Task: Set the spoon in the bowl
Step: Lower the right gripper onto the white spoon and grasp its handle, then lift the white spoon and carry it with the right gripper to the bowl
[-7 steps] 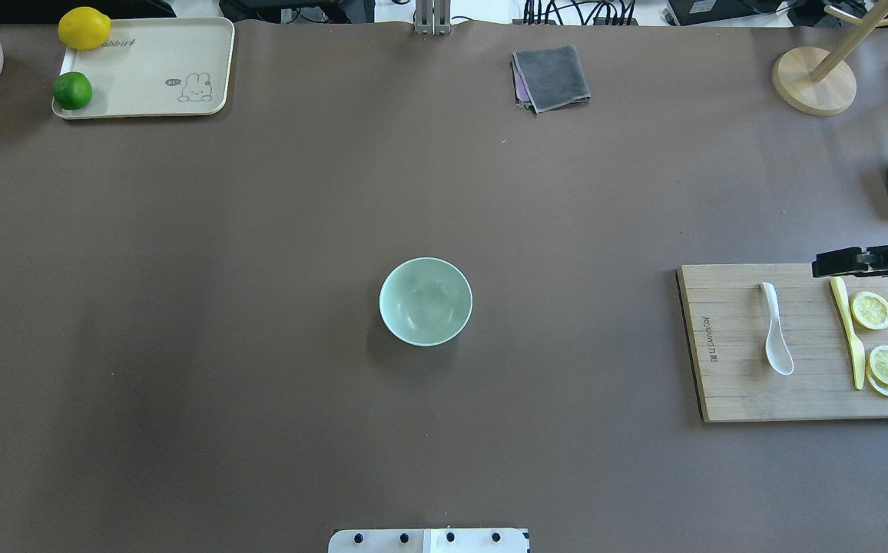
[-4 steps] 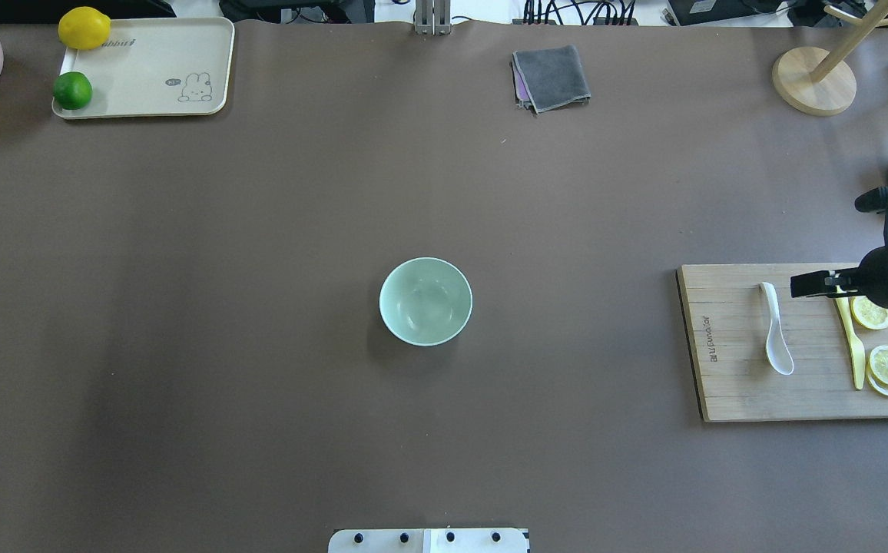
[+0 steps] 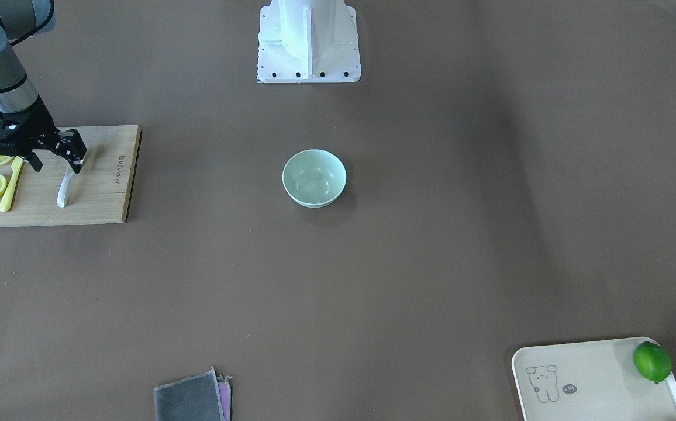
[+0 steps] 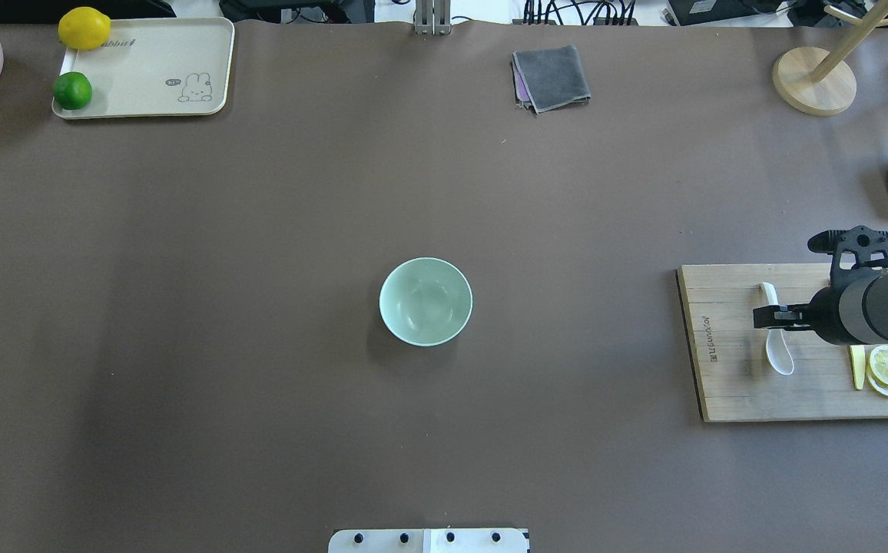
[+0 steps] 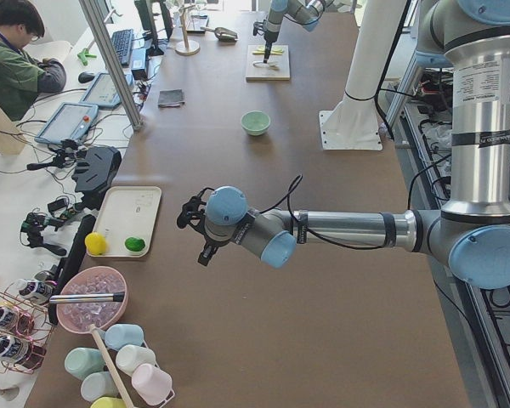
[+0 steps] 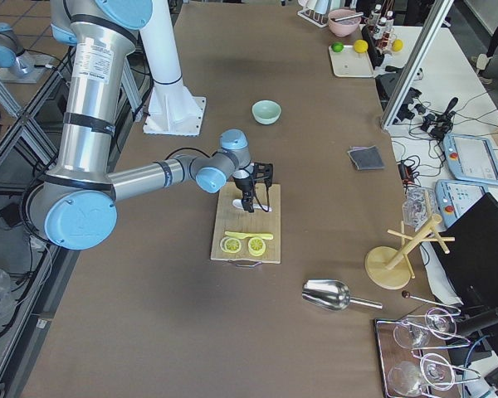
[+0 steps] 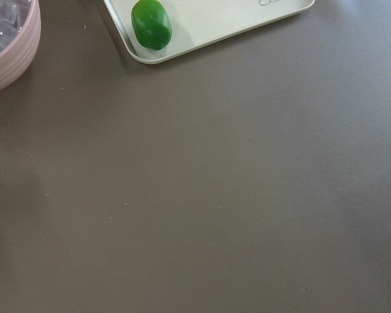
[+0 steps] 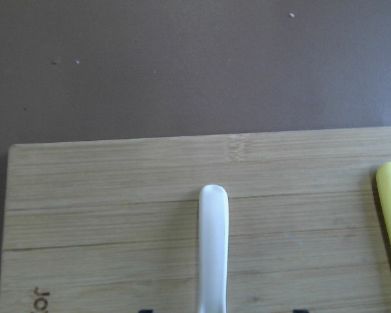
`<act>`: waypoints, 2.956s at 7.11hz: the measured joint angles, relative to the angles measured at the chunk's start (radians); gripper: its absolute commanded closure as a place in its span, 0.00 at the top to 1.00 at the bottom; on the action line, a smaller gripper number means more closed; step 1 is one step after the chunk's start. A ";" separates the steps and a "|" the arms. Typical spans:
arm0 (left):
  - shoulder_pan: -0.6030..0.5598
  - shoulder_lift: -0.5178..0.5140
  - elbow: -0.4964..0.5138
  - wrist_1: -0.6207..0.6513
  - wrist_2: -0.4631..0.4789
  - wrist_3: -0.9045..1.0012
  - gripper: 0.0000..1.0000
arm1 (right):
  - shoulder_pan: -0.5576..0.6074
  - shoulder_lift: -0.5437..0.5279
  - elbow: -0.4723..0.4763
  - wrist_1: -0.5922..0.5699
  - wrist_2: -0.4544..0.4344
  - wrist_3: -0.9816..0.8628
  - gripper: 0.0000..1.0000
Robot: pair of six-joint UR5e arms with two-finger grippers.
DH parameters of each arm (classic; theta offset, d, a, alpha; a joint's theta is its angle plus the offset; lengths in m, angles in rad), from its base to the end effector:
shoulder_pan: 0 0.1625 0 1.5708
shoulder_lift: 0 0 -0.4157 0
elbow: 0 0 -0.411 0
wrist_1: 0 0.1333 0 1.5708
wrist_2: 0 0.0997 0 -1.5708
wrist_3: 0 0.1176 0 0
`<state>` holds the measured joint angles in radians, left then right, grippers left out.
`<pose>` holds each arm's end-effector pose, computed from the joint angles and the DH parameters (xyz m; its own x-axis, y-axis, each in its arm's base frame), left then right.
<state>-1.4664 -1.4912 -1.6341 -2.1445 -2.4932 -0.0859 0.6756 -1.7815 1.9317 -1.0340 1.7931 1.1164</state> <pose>0.0128 -0.5015 0.5911 0.5622 0.4081 -0.7193 -0.0404 0.8823 0.4690 -0.2990 -0.3772 0.5330 0.7619 0.0620 0.6447 -0.1852 0.9747 0.1252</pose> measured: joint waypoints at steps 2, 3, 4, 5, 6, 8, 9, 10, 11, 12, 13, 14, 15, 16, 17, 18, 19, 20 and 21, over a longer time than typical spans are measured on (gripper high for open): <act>0.000 -0.001 -0.001 0.000 0.001 0.000 0.98 | -0.007 0.010 -0.028 0.018 -0.021 0.013 0.53; 0.000 -0.001 -0.001 0.000 0.001 0.000 0.98 | -0.009 0.024 -0.037 0.021 -0.025 0.027 0.45; 0.001 -0.001 -0.001 0.000 0.002 0.000 0.98 | -0.011 0.037 -0.042 0.021 -0.027 0.040 0.31; 0.002 -0.001 0.000 0.000 0.003 0.000 0.98 | -0.012 0.042 -0.045 0.022 -0.028 0.047 0.24; 0.002 -0.002 0.000 0.000 0.004 -0.002 0.98 | -0.013 0.044 -0.048 0.022 -0.029 0.049 0.15; 0.004 -0.004 0.000 0.000 0.005 -0.008 0.98 | -0.013 0.046 -0.051 0.023 -0.029 0.049 0.00; 0.005 -0.006 0.001 0.001 0.006 -0.010 0.98 | -0.013 0.050 -0.047 0.023 -0.029 0.049 0.00; 0.005 -0.007 0.002 0.002 0.007 -0.010 0.98 | -0.013 0.063 -0.038 0.021 -0.028 0.050 0.00; 0.006 -0.007 0.003 0.003 0.008 -0.011 0.98 | -0.013 0.091 -0.032 0.016 -0.027 0.057 0.00; 0.006 -0.007 0.003 0.003 0.008 -0.011 0.98 | -0.014 0.137 -0.032 0.002 -0.027 0.090 0.00; 0.006 -0.006 0.004 0.003 0.006 -0.011 0.98 | -0.016 0.212 -0.031 -0.051 -0.027 0.145 0.00; 0.006 -0.006 0.004 0.003 0.005 -0.011 0.98 | -0.022 0.307 -0.028 -0.145 -0.029 0.198 0.00; 0.006 -0.006 0.004 0.003 0.003 -0.011 0.98 | -0.043 0.408 -0.026 -0.250 -0.044 0.258 0.00; 0.006 -0.006 0.004 0.003 0.002 -0.013 0.98 | -0.082 0.503 -0.029 -0.346 -0.081 0.329 0.00; 0.007 -0.007 0.004 0.003 0.002 -0.014 0.98 | -0.133 0.598 -0.036 -0.440 -0.129 0.410 0.00; 0.007 -0.007 0.004 0.004 0.002 -0.015 0.98 | -0.185 0.706 -0.059 -0.530 -0.177 0.498 0.00; 0.007 -0.008 0.004 0.004 0.001 -0.016 0.98 | -0.227 0.824 -0.118 -0.597 -0.223 0.582 0.00; 0.008 -0.009 0.004 0.005 0.001 -0.017 0.98 | -0.258 0.935 -0.210 -0.631 -0.268 0.657 0.00; 0.008 -0.009 0.003 0.006 0.001 -0.017 0.98 | -0.279 1.004 -0.287 -0.641 -0.307 0.712 0.06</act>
<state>-1.4589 -1.4999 -1.6306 -2.1390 -2.4926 -0.1027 0.3966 -0.7776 1.6446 -1.6752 1.4860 1.8283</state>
